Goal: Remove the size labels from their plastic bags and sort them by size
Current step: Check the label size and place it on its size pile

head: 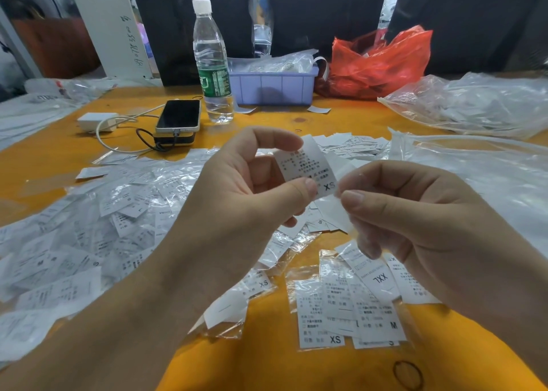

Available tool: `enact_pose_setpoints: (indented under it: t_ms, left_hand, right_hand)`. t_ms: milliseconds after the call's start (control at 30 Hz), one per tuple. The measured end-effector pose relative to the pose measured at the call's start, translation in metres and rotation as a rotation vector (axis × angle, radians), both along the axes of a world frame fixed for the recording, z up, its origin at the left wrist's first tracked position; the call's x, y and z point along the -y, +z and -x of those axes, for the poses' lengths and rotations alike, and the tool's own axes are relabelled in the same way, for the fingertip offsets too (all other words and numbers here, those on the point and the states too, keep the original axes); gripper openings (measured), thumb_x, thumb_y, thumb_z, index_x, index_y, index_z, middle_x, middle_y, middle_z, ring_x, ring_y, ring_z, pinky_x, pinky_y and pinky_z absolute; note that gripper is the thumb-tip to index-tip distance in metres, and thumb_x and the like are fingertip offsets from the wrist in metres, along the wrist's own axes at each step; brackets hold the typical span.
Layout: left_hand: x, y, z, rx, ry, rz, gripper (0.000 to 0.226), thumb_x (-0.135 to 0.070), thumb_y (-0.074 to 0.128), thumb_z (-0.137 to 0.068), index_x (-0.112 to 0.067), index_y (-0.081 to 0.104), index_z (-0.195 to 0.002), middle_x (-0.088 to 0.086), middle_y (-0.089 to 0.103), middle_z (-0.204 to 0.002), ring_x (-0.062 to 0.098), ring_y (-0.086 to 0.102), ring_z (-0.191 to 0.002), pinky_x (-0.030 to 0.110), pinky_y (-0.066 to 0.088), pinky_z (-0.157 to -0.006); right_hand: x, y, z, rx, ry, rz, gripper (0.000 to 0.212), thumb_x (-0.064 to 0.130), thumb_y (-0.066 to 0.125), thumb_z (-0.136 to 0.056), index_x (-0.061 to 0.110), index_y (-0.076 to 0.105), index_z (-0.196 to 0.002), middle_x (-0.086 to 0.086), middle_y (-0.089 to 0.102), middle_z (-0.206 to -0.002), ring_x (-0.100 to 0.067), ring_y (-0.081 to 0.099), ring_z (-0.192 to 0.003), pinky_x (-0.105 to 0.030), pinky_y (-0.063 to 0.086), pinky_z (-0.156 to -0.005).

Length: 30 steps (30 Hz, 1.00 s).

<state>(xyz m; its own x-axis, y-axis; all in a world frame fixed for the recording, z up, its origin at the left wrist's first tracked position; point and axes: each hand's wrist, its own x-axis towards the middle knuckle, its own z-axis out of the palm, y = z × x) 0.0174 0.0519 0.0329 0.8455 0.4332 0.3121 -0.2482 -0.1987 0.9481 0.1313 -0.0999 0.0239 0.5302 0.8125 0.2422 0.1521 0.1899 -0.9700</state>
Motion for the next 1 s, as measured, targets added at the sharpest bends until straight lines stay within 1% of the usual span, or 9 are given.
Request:
enact_pose_setpoints:
  t_ms: [300, 433, 500, 567, 633, 700, 800, 900, 1000]
  left_hand:
    - [0.0022, -0.0015, -0.0002, -0.040, -0.040, -0.063, 0.045, -0.020, 0.075, -0.069, -0.033, 0.056, -0.108, 0.003, 0.074, -0.085, 0.016, 0.067, -0.068, 0.023, 0.054, -0.060]
    - [0.0028, -0.0025, -0.0013, -0.047, -0.011, -0.120, 0.054, -0.026, 0.075, -0.072, -0.033, 0.051, -0.120, 0.000, 0.075, -0.085, 0.016, 0.068, -0.072, 0.023, 0.056, -0.064]
    - [0.0032, -0.0025, -0.0015, -0.058, 0.006, -0.148, 0.047, -0.029, 0.074, -0.072, -0.031, 0.056, -0.115, -0.003, 0.075, -0.086, 0.017, 0.069, -0.075, 0.024, 0.056, -0.064]
    - [0.0035, -0.0013, -0.0006, -0.066, 0.002, -0.138, 0.033, -0.034, 0.072, -0.072, -0.029, 0.062, -0.103, -0.004, 0.075, -0.086, 0.015, 0.069, -0.075, 0.023, 0.055, -0.062]
    - [0.0024, 0.0005, 0.0005, -0.065, 0.013, -0.128, 0.025, -0.040, 0.068, -0.075, -0.027, 0.065, -0.095, -0.005, 0.074, -0.081, 0.009, 0.067, -0.071, 0.020, 0.053, -0.059]
    - [0.0006, 0.0019, 0.0015, -0.076, 0.023, -0.134, 0.019, -0.040, 0.067, -0.075, -0.026, 0.067, -0.088, -0.007, 0.073, -0.076, 0.003, 0.064, -0.065, 0.017, 0.050, -0.056]
    - [0.0001, 0.0030, 0.0014, -0.099, -0.001, -0.160, 0.017, -0.035, 0.069, -0.072, -0.021, 0.069, -0.081, -0.009, 0.072, -0.074, 0.001, 0.061, -0.059, 0.012, 0.046, -0.050]
    - [0.0006, 0.0025, 0.0009, -0.065, 0.009, -0.140, 0.018, -0.036, 0.071, -0.071, -0.019, 0.068, -0.075, -0.007, 0.073, -0.075, 0.001, 0.060, -0.056, 0.013, 0.046, -0.050]
    - [0.0001, -0.0021, -0.0013, -0.054, 0.027, -0.076, 0.016, -0.037, 0.070, -0.072, -0.022, 0.067, -0.069, -0.004, 0.074, -0.078, 0.004, 0.059, -0.060, 0.016, 0.046, -0.053]
  right_hand:
    - [-0.0005, -0.0017, -0.0002, 0.060, 0.045, 0.026, 0.006, 0.019, 0.069, -0.075, 0.021, 0.074, -0.078, 0.002, 0.067, -0.069, -0.014, 0.048, -0.052, -0.023, 0.044, -0.052]
    - [0.0001, -0.0036, -0.0008, 0.093, 0.017, 0.065, 0.009, 0.023, 0.069, -0.076, 0.018, 0.073, -0.081, -0.014, 0.067, -0.076, -0.015, 0.048, -0.053, -0.026, 0.044, -0.056]
    - [0.0002, -0.0039, -0.0011, 0.098, 0.005, 0.071, 0.009, 0.024, 0.069, -0.075, 0.017, 0.073, -0.079, -0.016, 0.066, -0.074, -0.016, 0.048, -0.053, -0.027, 0.043, -0.056]
    - [0.0004, -0.0035, -0.0016, 0.099, 0.000, 0.070, 0.009, 0.024, 0.069, -0.075, 0.016, 0.072, -0.077, -0.015, 0.061, -0.067, -0.016, 0.048, -0.052, -0.025, 0.043, -0.055]
    - [0.0004, -0.0032, -0.0018, 0.111, -0.001, 0.078, 0.010, 0.024, 0.070, -0.074, 0.015, 0.072, -0.076, -0.010, 0.060, -0.064, -0.015, 0.048, -0.050, -0.021, 0.043, -0.052]
    - [0.0003, -0.0032, -0.0012, 0.119, 0.004, 0.092, 0.011, 0.025, 0.070, -0.074, 0.014, 0.072, -0.075, -0.010, 0.062, -0.065, -0.015, 0.048, -0.050, -0.019, 0.043, -0.051]
    - [0.0001, -0.0048, -0.0017, 0.138, -0.011, 0.106, 0.011, 0.028, 0.071, -0.073, 0.017, 0.073, -0.076, -0.008, 0.060, -0.063, -0.016, 0.049, -0.051, -0.025, 0.043, -0.053]
    - [0.0007, -0.0060, -0.0034, 0.121, -0.017, 0.102, 0.014, 0.029, 0.070, -0.075, 0.016, 0.072, -0.077, -0.009, 0.058, -0.061, -0.017, 0.050, -0.052, -0.033, 0.041, -0.059]
    - [0.0004, -0.0067, -0.0022, 0.129, -0.003, 0.099, 0.011, 0.028, 0.069, -0.076, 0.017, 0.073, -0.079, -0.011, 0.059, -0.064, -0.016, 0.052, -0.054, -0.031, 0.043, -0.059]
